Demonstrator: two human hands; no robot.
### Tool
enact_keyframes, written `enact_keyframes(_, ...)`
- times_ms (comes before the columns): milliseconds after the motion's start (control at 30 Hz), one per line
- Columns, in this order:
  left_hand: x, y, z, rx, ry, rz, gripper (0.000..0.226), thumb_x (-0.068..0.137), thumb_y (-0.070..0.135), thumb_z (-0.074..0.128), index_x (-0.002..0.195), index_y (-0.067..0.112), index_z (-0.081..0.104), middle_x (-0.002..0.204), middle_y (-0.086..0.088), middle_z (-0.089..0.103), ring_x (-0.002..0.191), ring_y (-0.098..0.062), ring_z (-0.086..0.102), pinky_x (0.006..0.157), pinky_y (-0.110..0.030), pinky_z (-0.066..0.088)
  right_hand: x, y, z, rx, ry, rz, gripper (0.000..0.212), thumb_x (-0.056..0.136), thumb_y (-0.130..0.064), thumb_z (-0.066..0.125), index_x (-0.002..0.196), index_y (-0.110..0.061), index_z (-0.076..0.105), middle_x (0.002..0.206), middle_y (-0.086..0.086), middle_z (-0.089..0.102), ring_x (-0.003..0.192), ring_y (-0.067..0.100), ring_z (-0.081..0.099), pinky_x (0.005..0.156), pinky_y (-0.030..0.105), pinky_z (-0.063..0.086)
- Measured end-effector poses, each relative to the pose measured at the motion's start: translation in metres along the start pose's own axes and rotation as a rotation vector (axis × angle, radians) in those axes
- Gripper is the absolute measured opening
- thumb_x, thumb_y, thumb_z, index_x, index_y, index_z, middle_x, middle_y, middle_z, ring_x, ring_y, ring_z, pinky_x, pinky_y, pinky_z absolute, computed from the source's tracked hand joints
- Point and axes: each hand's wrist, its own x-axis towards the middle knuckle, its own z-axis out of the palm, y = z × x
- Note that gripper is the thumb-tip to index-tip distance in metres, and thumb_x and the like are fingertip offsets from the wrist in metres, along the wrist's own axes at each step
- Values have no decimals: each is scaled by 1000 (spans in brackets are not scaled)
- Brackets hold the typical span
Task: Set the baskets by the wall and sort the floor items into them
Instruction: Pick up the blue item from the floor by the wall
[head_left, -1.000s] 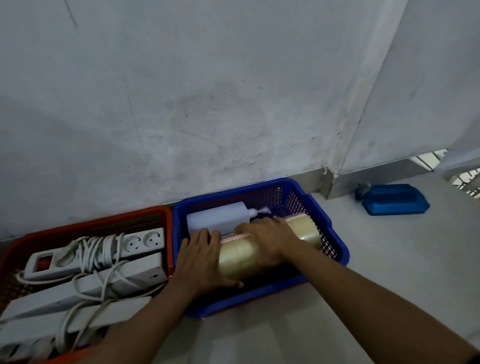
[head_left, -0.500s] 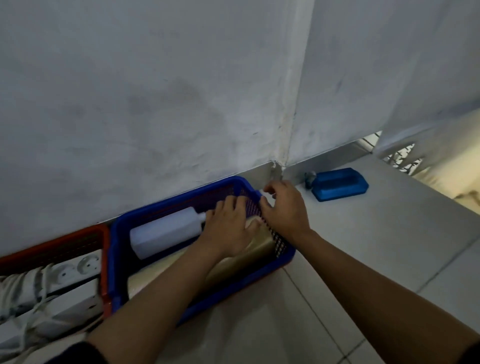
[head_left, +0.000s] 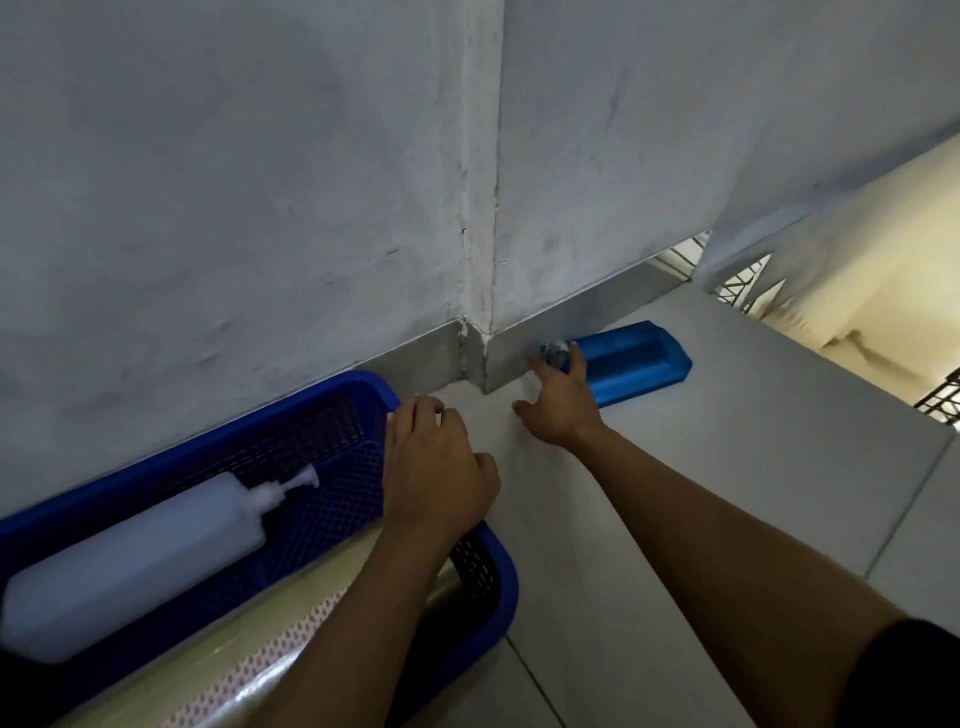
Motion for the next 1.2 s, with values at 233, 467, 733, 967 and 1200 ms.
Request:
enact_keyframes(233,1,1,4,-19,64,-13,35,81,31,48,106,9,60,121,-7,52,121,-22,36,111,-41,31,-9,7,25,66,381,-34,41,90,-12,59,129,-2,55,144,16,40,121,34,47,104,38,41)
enact_keyframes(467,0,4,-8,-395,95,-86,24,88,27,51,105,13,59,113,-3,57,115,-19,42,102,-34,36,-59,-8,16,249,724,-97,10,77,4,69,85,2,74,102,21,67,98,37,60,85,51,49)
enact_keyframes(733,-35,16,-48,-839,143,-75,16,95,16,48,105,15,61,104,-1,62,87,-10,59,72,-11,44,-115,-59,-26,512,756,-203,15,67,15,68,68,0,67,86,16,67,79,22,63,71,0,40)
enact_keyframes(967,-70,-3,-107,-1811,-354,-535,46,89,51,47,89,12,71,64,-4,72,51,-11,68,46,-21,52,-191,-115,-48,583,634,-592,17,68,13,70,64,-2,64,85,11,66,81,16,64,74,17,52)
enact_keyframes(1200,-112,-65,-145,-1942,-188,-621,32,87,38,52,86,12,72,81,-7,75,78,-19,72,55,-27,58,-239,-169,-38,555,262,-910,17,69,1,74,72,-8,59,79,2,64,77,4,57,75,11,45)
